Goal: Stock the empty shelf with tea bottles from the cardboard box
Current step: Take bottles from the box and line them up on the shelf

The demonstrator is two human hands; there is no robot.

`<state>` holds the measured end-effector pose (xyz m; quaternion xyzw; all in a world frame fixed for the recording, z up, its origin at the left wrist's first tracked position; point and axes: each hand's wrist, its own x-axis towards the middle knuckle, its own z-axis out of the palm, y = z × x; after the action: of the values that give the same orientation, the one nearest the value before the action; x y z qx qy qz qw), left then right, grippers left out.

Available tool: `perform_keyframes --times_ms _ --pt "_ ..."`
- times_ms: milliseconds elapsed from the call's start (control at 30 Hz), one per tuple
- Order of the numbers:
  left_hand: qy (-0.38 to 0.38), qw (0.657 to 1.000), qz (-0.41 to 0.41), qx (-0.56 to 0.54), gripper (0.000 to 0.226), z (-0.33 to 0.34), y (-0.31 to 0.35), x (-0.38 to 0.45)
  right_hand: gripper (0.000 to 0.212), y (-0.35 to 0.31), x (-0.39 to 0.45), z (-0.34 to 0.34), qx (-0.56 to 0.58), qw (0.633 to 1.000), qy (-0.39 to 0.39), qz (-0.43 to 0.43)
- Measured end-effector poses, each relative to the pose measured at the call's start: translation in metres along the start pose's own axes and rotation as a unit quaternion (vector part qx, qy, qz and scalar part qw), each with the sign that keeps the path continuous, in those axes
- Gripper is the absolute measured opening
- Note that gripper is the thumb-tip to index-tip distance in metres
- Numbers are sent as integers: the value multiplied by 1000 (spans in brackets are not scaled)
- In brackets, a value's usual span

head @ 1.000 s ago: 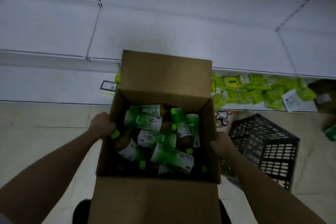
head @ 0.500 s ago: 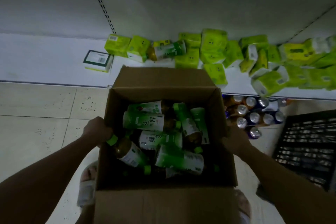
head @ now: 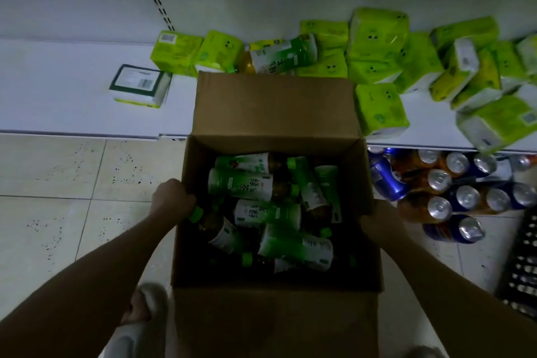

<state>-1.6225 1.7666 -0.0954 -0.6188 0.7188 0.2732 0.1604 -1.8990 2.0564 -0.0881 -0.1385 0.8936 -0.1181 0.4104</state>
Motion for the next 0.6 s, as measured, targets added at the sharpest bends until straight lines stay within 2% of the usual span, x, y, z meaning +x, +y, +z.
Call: perform_keyframes --times_ms 67,100,167,267,400,500,600 --pt "-16 1000 -2 3 24 -2 -1 5 10 -2 -1 2 -28 999 -10 -12" --pt "-29 1000 -1 0 23 -5 -1 2 13 -5 -4 0 -37 999 -22 -23" --pt "-43 999 6 0 21 -19 2 -20 33 -14 -20 -10 -52 998 -32 -29" --pt "-23 999 31 -23 13 -42 12 -60 33 -32 -52 -25 -59 998 13 -25" --pt "-10 997 80 8 8 -70 25 -97 32 -67 -84 -29 -20 997 65 -38" --pt "-9 993 118 2 22 -75 28 -107 27 -93 -96 -23 -19 994 60 -87" --pt "30 987 154 -20 35 -68 24 -111 13 -110 -98 -15 -11 992 52 -118"
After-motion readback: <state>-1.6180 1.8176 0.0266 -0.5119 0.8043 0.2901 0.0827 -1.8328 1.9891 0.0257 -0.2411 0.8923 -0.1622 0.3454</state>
